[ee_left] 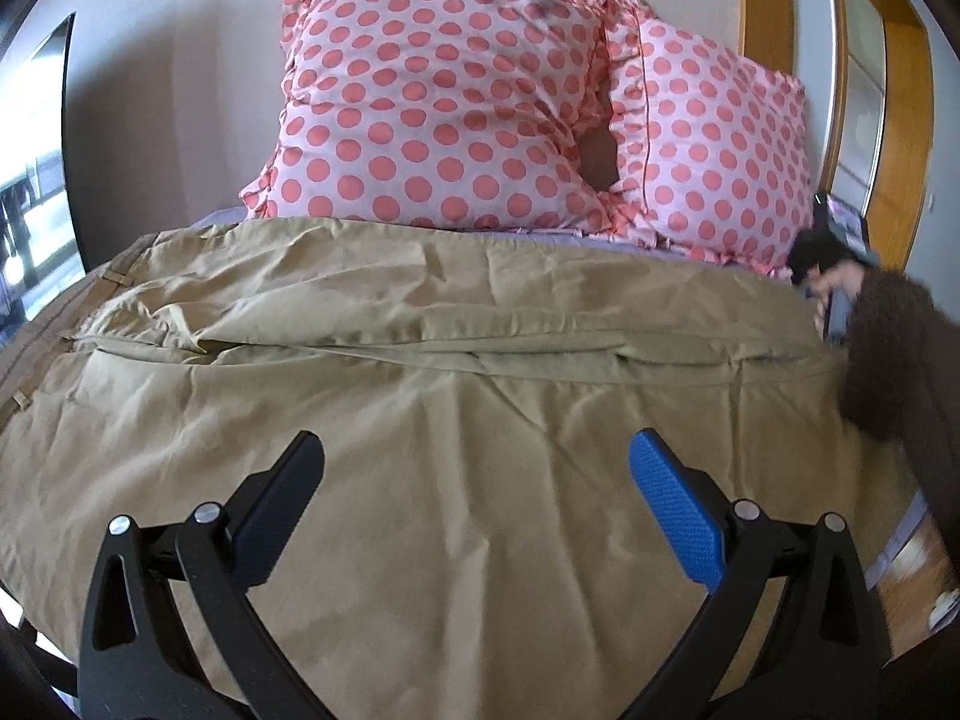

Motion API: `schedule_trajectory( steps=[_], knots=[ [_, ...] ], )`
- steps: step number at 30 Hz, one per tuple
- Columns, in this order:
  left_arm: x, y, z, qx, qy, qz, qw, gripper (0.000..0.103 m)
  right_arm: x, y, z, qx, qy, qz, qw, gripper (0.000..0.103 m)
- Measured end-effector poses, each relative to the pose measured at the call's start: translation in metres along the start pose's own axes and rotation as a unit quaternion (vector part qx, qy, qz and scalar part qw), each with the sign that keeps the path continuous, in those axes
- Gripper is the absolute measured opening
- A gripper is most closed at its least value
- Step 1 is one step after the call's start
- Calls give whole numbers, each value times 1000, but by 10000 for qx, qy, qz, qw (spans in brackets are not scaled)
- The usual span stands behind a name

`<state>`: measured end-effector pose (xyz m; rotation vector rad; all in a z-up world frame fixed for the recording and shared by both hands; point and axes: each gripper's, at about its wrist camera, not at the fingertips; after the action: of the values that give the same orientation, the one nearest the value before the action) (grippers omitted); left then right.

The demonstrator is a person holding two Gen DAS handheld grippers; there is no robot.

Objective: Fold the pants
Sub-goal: 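Reach the right tool to the pants hem and close on it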

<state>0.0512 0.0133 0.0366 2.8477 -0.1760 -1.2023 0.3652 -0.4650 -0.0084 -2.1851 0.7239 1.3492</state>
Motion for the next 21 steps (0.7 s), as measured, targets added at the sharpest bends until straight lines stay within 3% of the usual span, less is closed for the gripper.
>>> schedule_trajectory(
  steps=[2,5,10,11,12,15,20,21],
  knots=[
    [-3,-3,-1,-112,49,75,9999,101,-1,12,3,151,-16,-365,9992,7],
    [-16,-10,0,-267,199,74,9994,101,-7,51,1,598,-30,-1393,9884,4],
    [-42,-32,3,-545,581,58,9968,101,-77,126,50,574,659,-3115,9462,3],
    [-45,-37,2,-589,624,18,9963,101,-90,140,65,565,734,-3359,9373,3],
    [-47,-42,-1,-633,644,-57,9959,101,-115,156,103,550,807,-3574,9288,3],
    [-53,-59,-11,-751,648,-170,9949,101,-133,194,156,684,707,-3677,9247,3],
    [-54,-95,-43,-888,707,74,9935,101,-108,219,194,970,-184,-3723,9228,5],
    [-52,-99,-46,-891,719,116,9934,101,-108,220,201,1013,-351,-3708,9225,11]
  ],
)
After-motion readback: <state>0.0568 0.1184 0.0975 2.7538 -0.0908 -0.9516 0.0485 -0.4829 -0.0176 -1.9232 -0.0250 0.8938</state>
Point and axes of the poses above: each gripper's, at about its wrist camera, not at the fingertips, and x roughly the way its jaws point, y to its right, z to its underside, and after that the axes turned 11 degrees about -y, right-handed
